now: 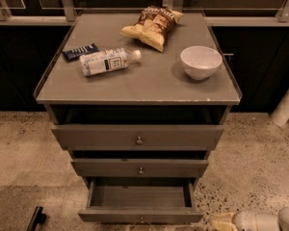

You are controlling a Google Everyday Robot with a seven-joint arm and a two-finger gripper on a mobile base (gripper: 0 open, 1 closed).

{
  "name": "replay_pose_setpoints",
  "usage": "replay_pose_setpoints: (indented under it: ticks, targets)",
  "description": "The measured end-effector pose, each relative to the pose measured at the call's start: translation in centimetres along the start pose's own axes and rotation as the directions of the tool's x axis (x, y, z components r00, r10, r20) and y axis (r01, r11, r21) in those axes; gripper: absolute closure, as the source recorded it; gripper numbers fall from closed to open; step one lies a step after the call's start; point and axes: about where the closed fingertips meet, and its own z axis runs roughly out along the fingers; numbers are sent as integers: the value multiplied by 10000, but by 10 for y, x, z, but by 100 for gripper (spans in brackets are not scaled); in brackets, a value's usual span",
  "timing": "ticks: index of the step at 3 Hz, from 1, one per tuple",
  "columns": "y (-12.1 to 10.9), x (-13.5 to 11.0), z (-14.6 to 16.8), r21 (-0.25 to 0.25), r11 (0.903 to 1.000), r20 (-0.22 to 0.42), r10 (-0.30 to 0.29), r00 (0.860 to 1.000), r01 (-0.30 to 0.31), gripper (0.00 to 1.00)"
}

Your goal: Close bottom drawer

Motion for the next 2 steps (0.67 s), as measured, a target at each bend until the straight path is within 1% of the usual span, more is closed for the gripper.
replay_pose_setpoints:
  ticks: [1, 2]
  targets:
    - [-21, 10, 26, -635, 9977, -240, 227, 9995, -242, 100]
    - [-59, 11, 63, -1226, 9919, -763, 238, 9968, -331, 100]
